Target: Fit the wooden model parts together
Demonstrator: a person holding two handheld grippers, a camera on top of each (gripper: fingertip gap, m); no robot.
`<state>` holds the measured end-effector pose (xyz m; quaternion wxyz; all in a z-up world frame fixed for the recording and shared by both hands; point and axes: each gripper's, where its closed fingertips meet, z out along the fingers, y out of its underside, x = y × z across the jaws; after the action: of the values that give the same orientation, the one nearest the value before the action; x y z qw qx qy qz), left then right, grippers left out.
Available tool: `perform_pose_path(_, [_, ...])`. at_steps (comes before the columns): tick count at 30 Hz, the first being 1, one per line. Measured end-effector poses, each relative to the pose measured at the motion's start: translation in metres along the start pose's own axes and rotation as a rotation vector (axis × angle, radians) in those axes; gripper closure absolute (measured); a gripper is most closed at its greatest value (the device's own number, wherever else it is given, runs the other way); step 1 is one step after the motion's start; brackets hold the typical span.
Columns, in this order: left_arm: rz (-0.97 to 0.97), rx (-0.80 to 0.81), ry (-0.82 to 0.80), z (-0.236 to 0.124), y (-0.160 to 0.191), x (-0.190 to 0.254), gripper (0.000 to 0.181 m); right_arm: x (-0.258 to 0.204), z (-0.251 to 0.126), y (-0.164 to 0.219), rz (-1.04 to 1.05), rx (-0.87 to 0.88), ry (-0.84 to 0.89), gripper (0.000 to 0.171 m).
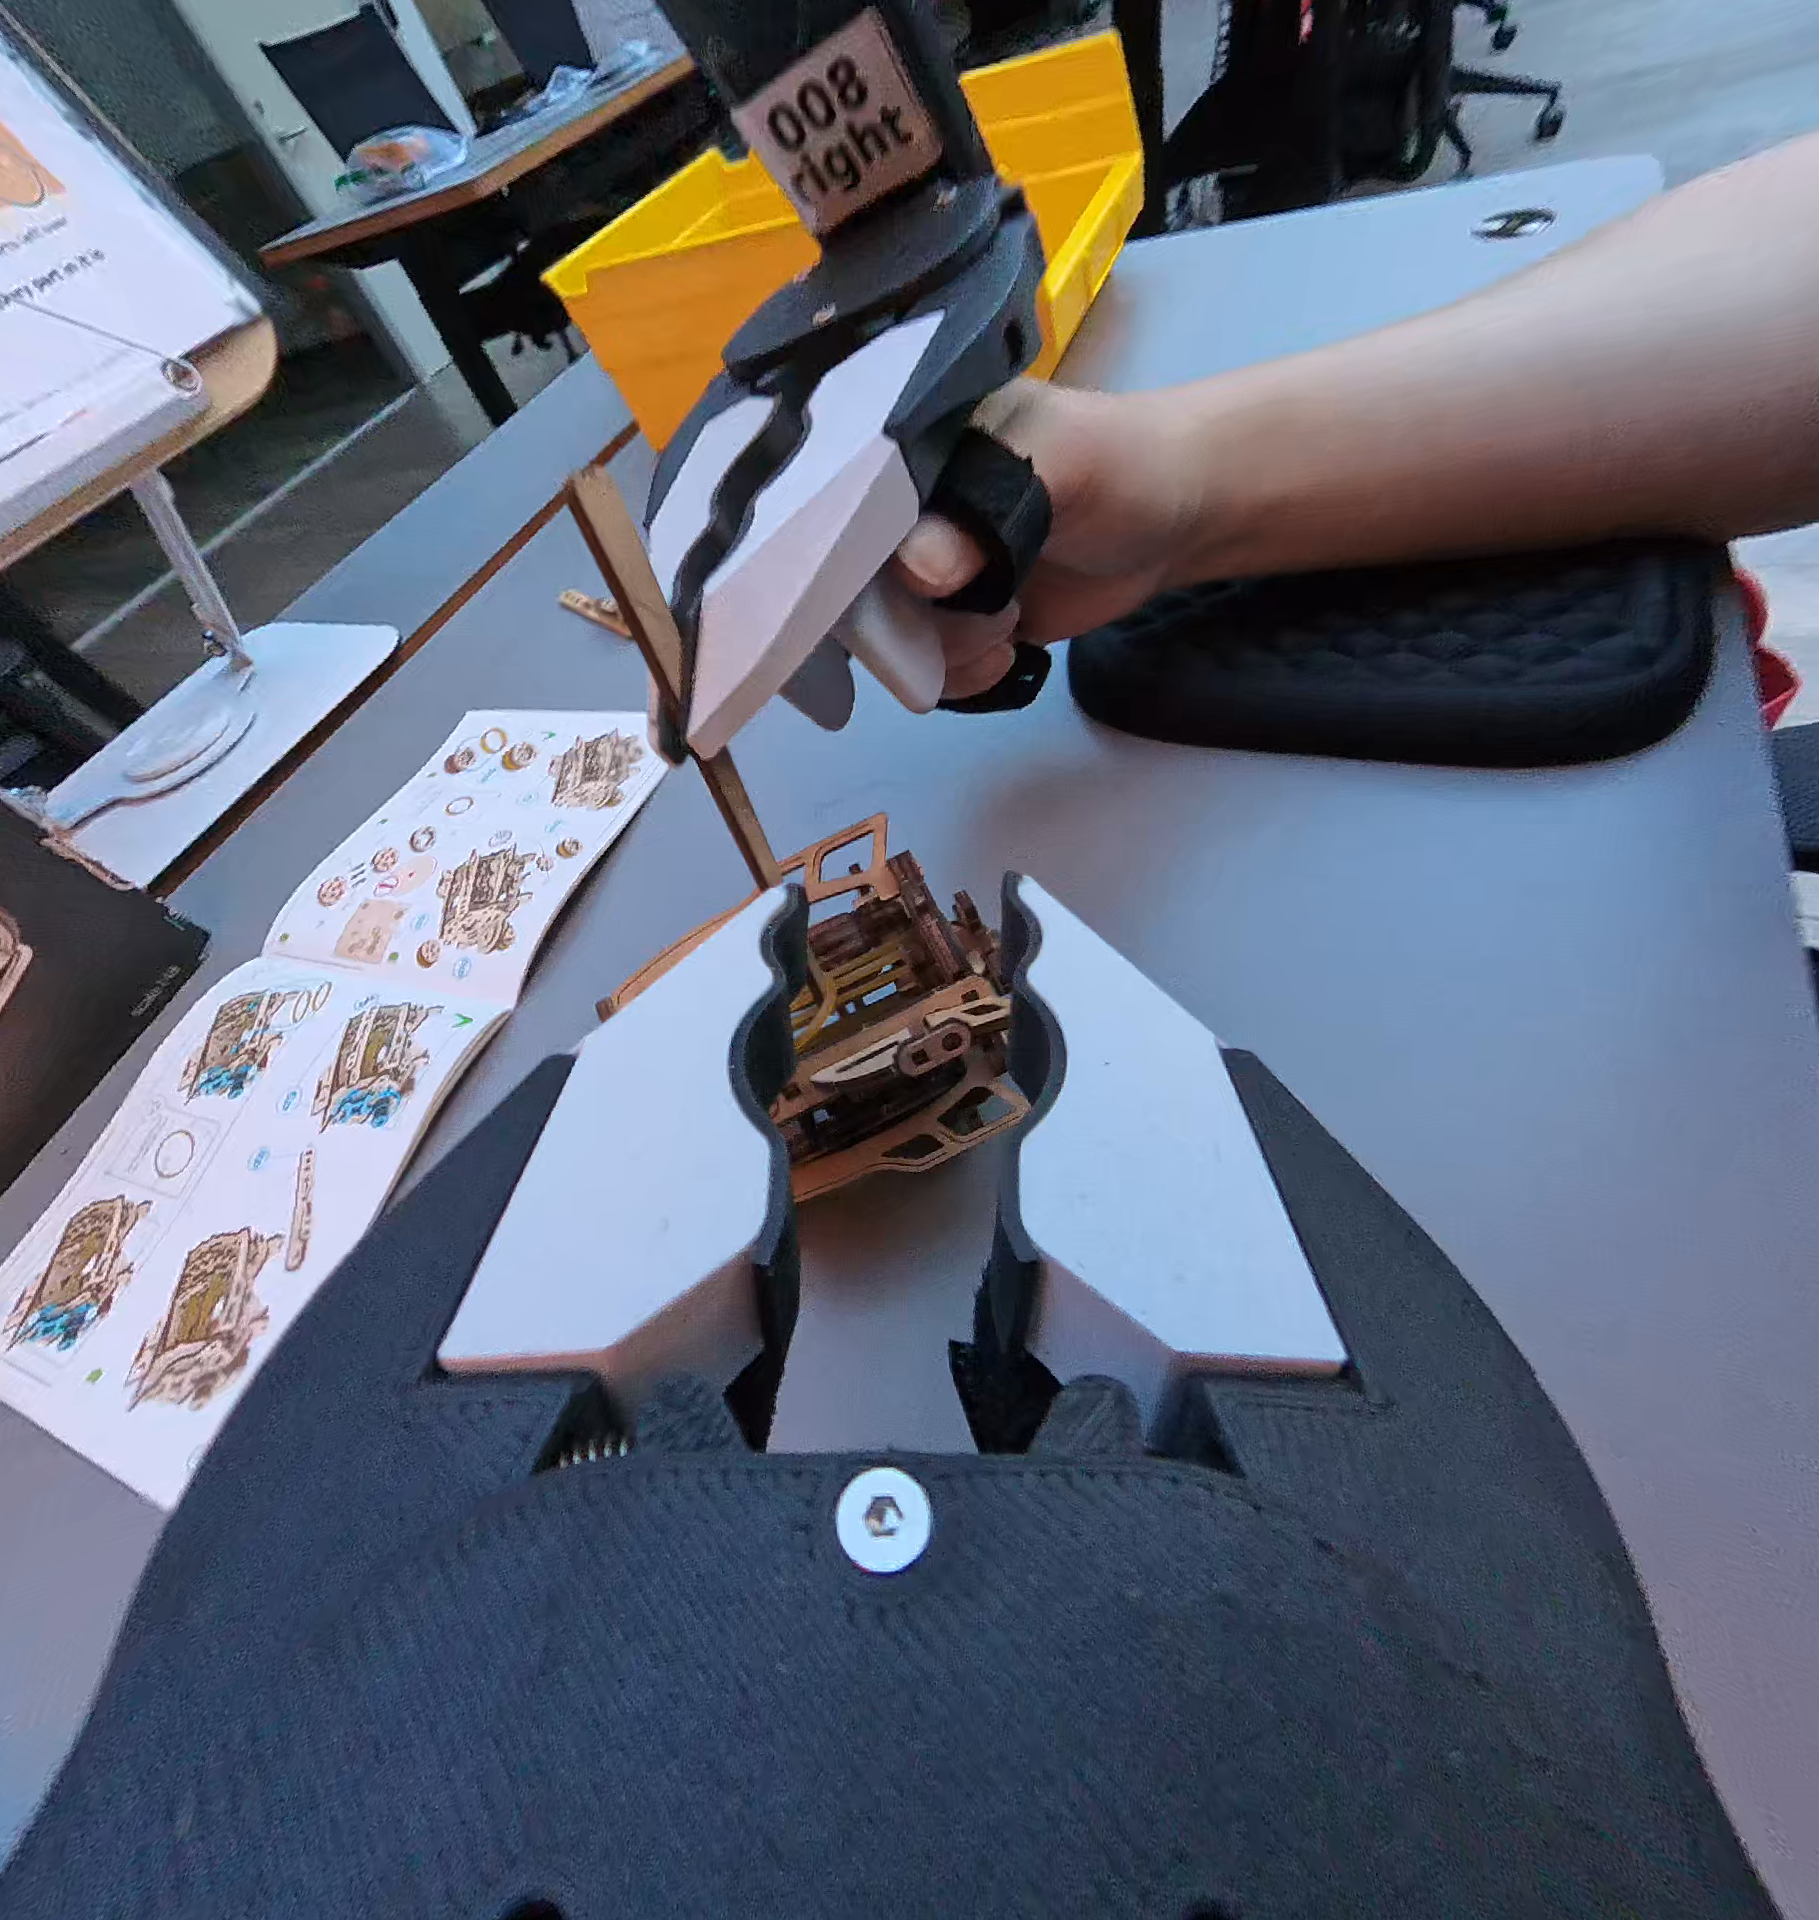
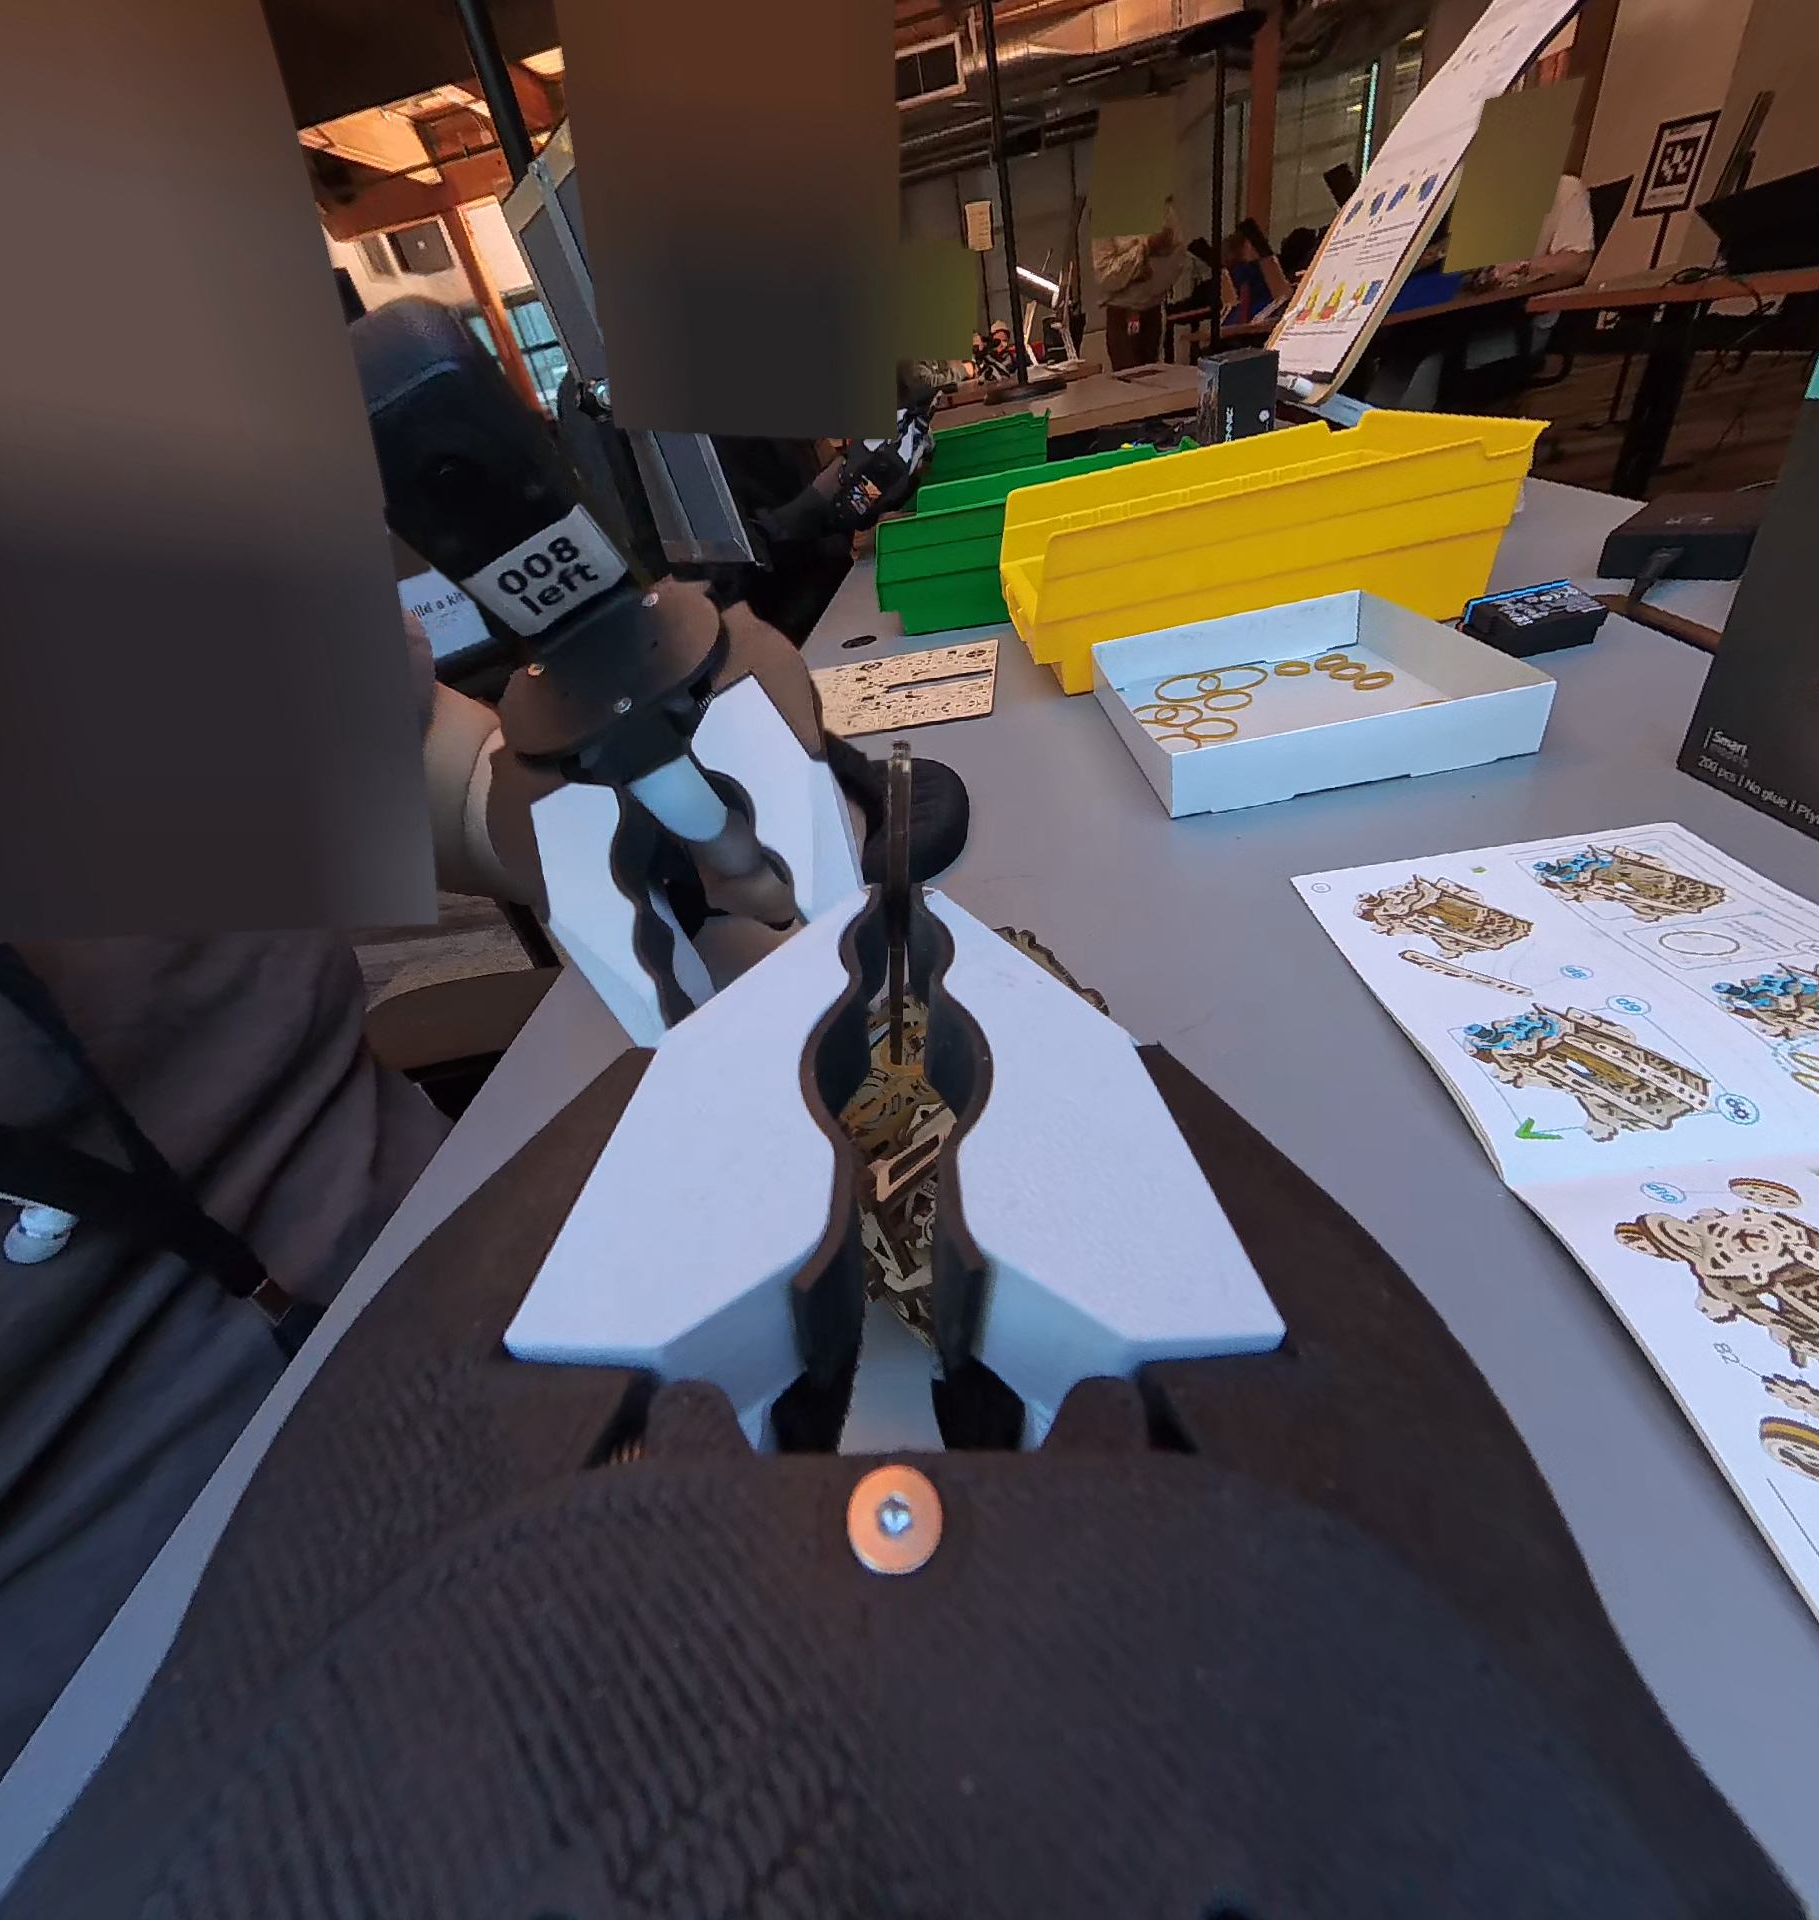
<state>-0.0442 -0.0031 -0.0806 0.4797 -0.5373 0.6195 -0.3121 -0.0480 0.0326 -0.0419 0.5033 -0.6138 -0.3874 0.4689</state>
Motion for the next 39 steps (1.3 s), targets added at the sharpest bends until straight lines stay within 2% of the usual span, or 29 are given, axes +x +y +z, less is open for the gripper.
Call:
perform_pose_path(7, [0.059,-0.056,-0.098,0.004,0.014,-0.005,0.154,0.000,-0.002,0.001,-0.018,-0.022,0.011,0.171])
perform_pose_path(11, [0.071,-0.066,-0.143,0.001,0.017,-0.015,0.147,-0.001,-0.002,0.001,0.005,-0.021,-0.019,0.171])
perform_pose_path(16, [0.109,-0.097,-0.072,0.001,0.019,-0.013,0.155,0.000,0.001,0.001,-0.003,-0.039,-0.039,0.171])
perform_pose_path(26, [0.279,-0.292,0.156,0.004,0.022,-0.010,0.153,-0.005,0.002,-0.001,-0.056,-0.067,-0.079,0.171])
perform_pose_path(33, [0.351,-0.309,0.176,0.007,0.022,-0.010,0.150,-0.004,-0.001,-0.001,-0.044,-0.056,-0.108,0.171])
perform_pose_path(39, [0.325,-0.297,0.181,0.009,0.023,-0.011,0.152,-0.004,-0.005,-0.001,-0.020,-0.036,-0.123,0.171])
